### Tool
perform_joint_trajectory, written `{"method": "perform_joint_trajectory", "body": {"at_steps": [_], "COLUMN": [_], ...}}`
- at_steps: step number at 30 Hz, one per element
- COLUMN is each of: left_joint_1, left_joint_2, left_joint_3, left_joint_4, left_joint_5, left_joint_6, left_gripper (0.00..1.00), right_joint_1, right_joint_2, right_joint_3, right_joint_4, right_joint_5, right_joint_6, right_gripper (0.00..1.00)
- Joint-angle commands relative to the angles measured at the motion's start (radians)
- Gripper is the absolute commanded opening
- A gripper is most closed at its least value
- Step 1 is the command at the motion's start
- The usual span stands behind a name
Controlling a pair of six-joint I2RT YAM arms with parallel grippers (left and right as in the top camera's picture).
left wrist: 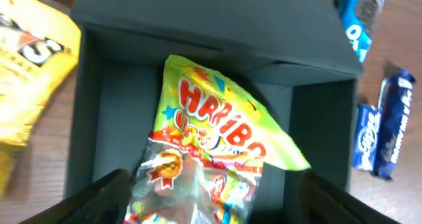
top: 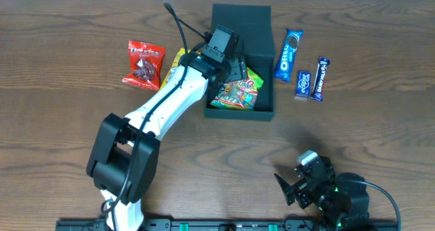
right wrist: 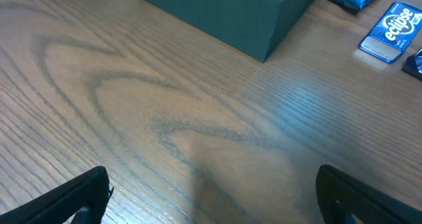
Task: Pack container
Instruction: 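Carry the Haribo bag right and lower it into the box, then release the Haribo bag and lift the left gripper back left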
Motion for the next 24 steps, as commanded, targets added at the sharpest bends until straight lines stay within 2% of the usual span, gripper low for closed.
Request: {"method": "perform_joint_trajectory", "body": {"at_steps": [1,6,7,8,9,10,12,13,21,24], "left_joint_1": [0.003,0.003,0.003,0.003,0.003,0.003,0.0,0.0,-0.002,-0.013], "left_joint_2": [-0.106,-0.2,-0.211,-0.217,-0.218,-0.218,-0.206,-0.194,-0.02,0.044], "left_joint_3": [0.035,0.035,0.035,0.035,0.035,0.035,0.032,0.032,0.032,0.032], "left_joint_4": [-0.03,-0.088,-0.094,-0.097,-0.1,-0.101,-0.101,-0.099,-0.054,-0.044], "left_joint_5": [-0.037,-0.105,-0.105,-0.104,-0.104,-0.104,-0.099,-0.076,0.123,0.14], "left_joint_6": [0.109,0.267,0.298,0.33,0.35,0.367,0.396,0.412,0.449,0.449], "left_gripper": [0.86,0.91,0.85,0.74,0.57,0.44,0.22,0.07,0.06,0.06], "right_joint_1": [0.009,0.009,0.009,0.009,0.009,0.009,0.009,0.009,0.009,0.009], "right_joint_2": [-0.006,-0.006,-0.006,-0.006,-0.005,-0.006,-0.005,-0.005,-0.006,-0.006], "right_joint_3": [-0.004,-0.004,-0.004,-0.004,-0.004,-0.004,-0.004,-0.004,-0.004,-0.004], "right_joint_4": [-0.001,-0.001,-0.001,-0.001,-0.001,-0.001,-0.001,-0.001,-0.001,-0.001], "right_joint_5": [-0.006,-0.006,-0.007,-0.006,-0.006,-0.006,-0.006,-0.007,-0.006,-0.006], "right_joint_6": [-0.013,-0.013,-0.013,-0.013,-0.013,-0.013,-0.013,-0.013,-0.013,-0.013], "right_gripper": [0.99,0.99,0.99,0.99,0.99,0.99,0.99,0.99,0.99,0.99]}}
